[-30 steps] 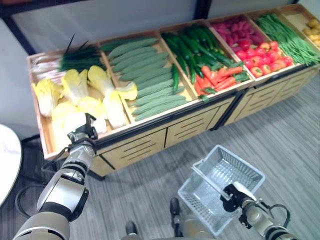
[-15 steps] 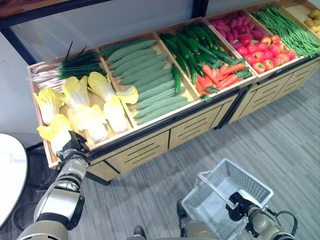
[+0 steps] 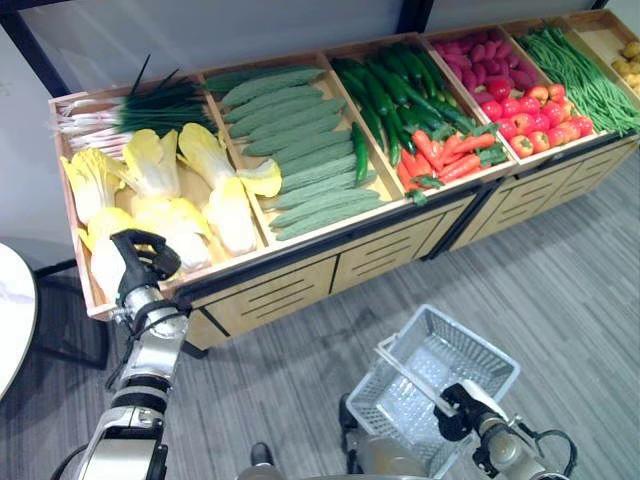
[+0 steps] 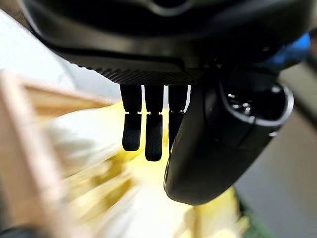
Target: Get the vegetables into the basket
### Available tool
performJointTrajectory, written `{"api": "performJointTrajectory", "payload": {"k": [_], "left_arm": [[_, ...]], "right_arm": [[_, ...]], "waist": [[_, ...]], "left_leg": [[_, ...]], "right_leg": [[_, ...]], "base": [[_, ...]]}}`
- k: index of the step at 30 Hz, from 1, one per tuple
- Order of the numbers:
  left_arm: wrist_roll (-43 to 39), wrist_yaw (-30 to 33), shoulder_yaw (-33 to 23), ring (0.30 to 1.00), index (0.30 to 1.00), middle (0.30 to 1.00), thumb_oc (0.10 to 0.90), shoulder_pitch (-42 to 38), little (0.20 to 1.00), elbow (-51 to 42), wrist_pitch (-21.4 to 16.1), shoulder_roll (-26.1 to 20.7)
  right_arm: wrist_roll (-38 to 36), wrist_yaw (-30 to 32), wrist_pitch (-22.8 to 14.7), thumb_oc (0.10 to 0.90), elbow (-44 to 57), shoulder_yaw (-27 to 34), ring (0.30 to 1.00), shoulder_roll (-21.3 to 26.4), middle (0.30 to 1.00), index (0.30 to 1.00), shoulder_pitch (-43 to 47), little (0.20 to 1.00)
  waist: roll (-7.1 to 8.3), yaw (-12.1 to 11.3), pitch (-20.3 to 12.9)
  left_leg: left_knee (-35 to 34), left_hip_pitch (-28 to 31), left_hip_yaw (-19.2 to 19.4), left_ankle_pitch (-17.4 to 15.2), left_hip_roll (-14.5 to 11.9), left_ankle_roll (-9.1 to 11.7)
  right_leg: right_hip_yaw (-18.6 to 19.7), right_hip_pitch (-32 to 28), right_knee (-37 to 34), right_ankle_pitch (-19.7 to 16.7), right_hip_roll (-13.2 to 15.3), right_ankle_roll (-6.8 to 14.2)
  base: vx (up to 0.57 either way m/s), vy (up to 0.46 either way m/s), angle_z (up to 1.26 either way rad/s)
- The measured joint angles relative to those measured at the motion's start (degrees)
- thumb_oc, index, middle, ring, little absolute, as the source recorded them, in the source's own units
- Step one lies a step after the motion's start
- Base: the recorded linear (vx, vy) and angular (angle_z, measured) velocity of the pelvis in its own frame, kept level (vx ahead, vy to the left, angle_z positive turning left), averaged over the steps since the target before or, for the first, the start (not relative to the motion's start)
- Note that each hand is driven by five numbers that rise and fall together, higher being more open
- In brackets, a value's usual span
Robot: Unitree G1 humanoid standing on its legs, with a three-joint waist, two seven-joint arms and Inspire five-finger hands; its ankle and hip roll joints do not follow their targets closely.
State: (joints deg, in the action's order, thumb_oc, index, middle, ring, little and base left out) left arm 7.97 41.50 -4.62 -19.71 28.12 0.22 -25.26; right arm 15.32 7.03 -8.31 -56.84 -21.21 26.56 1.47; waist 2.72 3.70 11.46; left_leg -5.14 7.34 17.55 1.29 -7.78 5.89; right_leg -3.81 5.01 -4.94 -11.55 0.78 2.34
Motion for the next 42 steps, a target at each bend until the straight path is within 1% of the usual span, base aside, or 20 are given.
{"api": "performJointTrajectory", "payload": {"k": [3,5,7,8,9,10,11,12,14,16,17,19,20,23,25,27,29,34,42], "left_arm": [[1.10,3.32,-2.90,0.300,0.300,0.300,0.400,0.28,0.300,-12.05,-0.51,0.96],[3.33,4.73,-2.70,0.300,0.300,0.300,0.400,0.09,0.300,-15.81,-2.58,0.88],[4.88,4.77,-1.78,0.300,0.300,0.300,0.400,-0.45,0.300,-17.44,-4.44,0.86],[5.11,4.57,-1.54,0.514,0.514,0.514,0.553,-0.43,0.514,-17.43,-4.61,0.90],[5.04,3.47,0.06,0.745,0.745,0.745,0.718,-0.37,0.745,-16.75,-4.66,1.41],[5.02,2.52,0.97,1.000,1.000,1.000,0.900,-0.14,1.000,-16.17,-4.71,1.46],[5.01,1.78,1.66,1.000,1.000,1.000,0.900,0.31,1.000,-15.91,-4.72,1.47],[4.98,0.07,3.49,1.000,1.000,1.000,0.900,1.00,1.000,-15.59,-4.72,1.80],[4.53,-1.12,4.94,1.000,1.000,1.000,0.900,1.14,1.000,-14.39,-5.28,2.68],[4.03,-2.65,5.21,1.000,1.000,1.000,0.900,1.32,1.000,-12.27,-5.51,3.85],[2.03,-3.25,5.16,1.000,1.000,1.000,0.900,1.69,1.000,-10.28,-5.56,5.36],[0.84,-3.28,5.15,1.000,1.000,1.000,0.900,1.72,1.000,-7.77,-5.63,6.62],[-0.36,-3.31,5.15,1.000,1.000,1.000,0.900,1.77,1.000,-4.62,-5.41,7.21],[-1.29,-3.17,5.12,1.000,1.000,1.000,0.900,1.92,1.000,-0.52,-5.17,7.46],[-1.28,-2.64,5.03,1.000,1.000,1.000,0.900,1.95,1.000,3.67,-3.79,7.49],[-1.27,-2.49,5.07,1.000,1.000,1.000,0.900,1.94,1.000,5.46,-2.62,7.48],[-1.27,-2.47,5.07,1.000,1.000,1.000,0.900,1.94,1.000,5.86,-1.74,7.46],[-1.28,-1.46,5.22,1.000,1.000,1.000,0.900,0.67,1.000,6.06,-1.66,7.45],[-1.28,0.51,5.10,1.000,1.000,1.000,0.900,-1.97,1.000,6.05,-1.66,7.07]], "right_arm": [[0.00,0.32,-0.08,0.400,0.15,0.18,0.300,0.00,0.300,0.300,-0.59,0.300],[0.00,0.51,-0.14,0.400,0.16,0.20,0.300,0.01,0.300,0.300,-1.19,0.300],[0.00,0.58,-0.34,0.400,0.35,0.26,0.300,0.01,0.300,0.300,-1.43,0.300],[0.00,0.58,-0.34,0.400,0.48,0.35,0.300,0.00,0.300,0.300,-1.50,0.300],[0.00,0.58,-0.54,0.400,0.81,0.52,0.300,0.00,0.300,0.300,-2.00,0.300],[0.00,0.58,-0.53,0.400,0.79,0.52,0.300,0.00,0.300,0.300,-2.20,0.300],[0.00,0.58,-0.53,0.400,0.78,0.52,0.300,0.00,0.300,0.300,-2.25,0.300],[0.00,0.58,-0.55,0.400,0.80,0.52,0.300,0.00,0.300,0.300,-2.17,0.300],[0.00,0.59,-0.54,0.400,0.79,0.52,0.300,0.00,0.300,0.300,-2.21,0.300],[0.00,0.58,-0.54,0.400,0.80,0.52,0.300,-0.04,0.300,0.300,-2.15,0.300],[0.00,0.58,-0.53,0.400,0.79,0.52,0.300,-0.04,0.300,0.300,-2.30,0.300],[0.00,0.58,-0.53,0.400,0.79,0.51,0.300,-0.04,0.300,0.300,-2.31,0.300],[0.00,0.59,-0.53,0.400,0.80,0.51,0.300,-0.04,0.300,0.300,-2.11,0.300],[0.00,0.61,-0.51,0.400,0.77,0.51,0.300,-0.05,0.300,0.300,-2.18,0.300],[0.00,0.64,-0.44,0.400,0.82,0.51,0.300,-0.03,0.300,0.300,-2.37,0.300],[0.00,0.66,-0.46,0.400,0.59,0.49,0.300,-0.04,0.300,0.300,-2.41,0.300],[0.00,0.68,-0.41,0.400,0.37,0.45,0.300,-0.04,0.300,0.300,-2.46,0.300],[0.00,0.87,-0.41,0.400,0.41,-0.51,0.300,-0.06,0.300,0.300,-2.09,0.300],[-0.01,1.00,-0.41,0.400,0.48,-0.49,0.300,-0.05,0.300,0.300,-2.10,0.300]], "waist": [[0.03,-0.03,-0.02],[-0.06,-0.04,-0.13],[-0.10,0.00,-0.20],[-0.11,0.03,-0.23],[-0.14,0.09,-0.59],[-0.19,0.08,-0.97],[-0.24,0.15,-1.29],[-0.26,0.24,-1.54],[-0.32,0.22,-1.67],[-0.49,0.27,-2.06],[-0.59,0.46,-2.78],[-0.59,0.59,-2.93],[-0.61,0.64,-2.96],[-0.42,0.67,-3.26],[-0.36,1.05,-3.26],[-0.33,1.19,-3.28],[-0.12,1.23,-3.41],[0.11,1.76,-3.55],[0.16,1.75,-3.52]], "left_leg": [[0.00,0.50,-0.19,-0.07,0.01,-0.09],[0.00,1.10,-0.30,-0.18,0.03,-0.22],[-0.01,1.21,-0.32,-0.26,0.23,-0.30],[-0.02,1.22,-0.32,-0.27,0.27,-0.32],[-0.17,1.14,-0.37,-0.37,0.30,-0.49],[-0.16,1.05,-0.39,-0.37,0.29,-0.48],[-0.16,0.96,-0.40,-0.36,0.29,-0.47],[0.00,0.92,-0.37,-0.25,0.32,-0.35],[0.00,0.92,-0.39,-0.25,0.36,-0.36],[0.00,0.92,-0.37,-0.25,0.36,-0.37],[0.00,0.62,-0.34,-0.26,0.36,-0.38],[0.01,0.64,-0.29,-0.26,0.36,-0.38],[0.01,0.66,-0.15,-0.26,0.36,-0.38],[0.01,0.20,0.22,-0.23,0.36,-0.37],[0.01,0.13,0.35,-0.21,0.36,-0.36],[0.01,0.05,0.47,-0.22,0.37,-0.37],[0.01,-0.46,0.55,-0.22,0.39,-0.38],[0.01,-0.73,0.64,-0.25,0.39,-0.44],[0.00,-0.92,1.46,-0.27,0.37,-0.44]], "right_leg": [[-0.18,-0.64,0.00,-0.22,0.04,-0.29],[-0.26,-1.25,0.00,0.02,0.09,-0.04],[-0.24,-1.37,0.00,0.49,0.29,0.43],[-0.22,-1.37,0.00,0.49,0.33,0.43],[-0.23,-1.31,0.00,0.49,0.36,0.43],[-0.24,-1.23,-0.01,0.49,0.35,0.43],[-0.24,-1.13,-0.01,0.49,0.35,0.42],[-0.21,-1.08,0.00,0.43,0.35,0.36],[-0.21,-1.07,0.00,0.39,0.37,0.35],[-0.20,-1.05,0.00,0.27,0.37,0.17],[-0.15,-0.74,0.00,0.26,0.35,0.17],[-0.06,-0.71,0.00,0.24,0.32,0.15],[0.06,-0.66,0.00,0.29,0.31,0.21],[0.31,-0.03,0.00,0.29,0.26,0.31],[0.49,0.16,0.00,0.17,0.17,0.28],[0.59,0.34,-0.01,0.19,0.17,0.28],[0.64,0.87,0.00,0.15,0.18,0.31],[0.80,1.20,-0.01,0.08,0.12,0.26],[1.41,1.76,-0.03,0.07,-0.02,0.32]], "base": [[0.01,0.001,0.03],[0.00,0.001,0.03],[0.00,0.000,0.00],[0.00,0.000,0.00],[0.00,0.000,0.00],[0.00,0.000,0.00],[0.00,0.000,0.00],[0.00,0.000,0.00],[0.00,0.000,0.00],[0.00,0.000,0.00],[0.00,0.000,0.00],[0.01,-0.008,-0.02],[0.01,-0.019,-0.05],[0.01,-0.013,-0.06],[0.02,-0.025,-0.04],[0.02,-0.015,-0.03],[0.00,0.000,0.00],[0.01,-0.003,0.00],[0.01,-0.004,-0.04]]}}
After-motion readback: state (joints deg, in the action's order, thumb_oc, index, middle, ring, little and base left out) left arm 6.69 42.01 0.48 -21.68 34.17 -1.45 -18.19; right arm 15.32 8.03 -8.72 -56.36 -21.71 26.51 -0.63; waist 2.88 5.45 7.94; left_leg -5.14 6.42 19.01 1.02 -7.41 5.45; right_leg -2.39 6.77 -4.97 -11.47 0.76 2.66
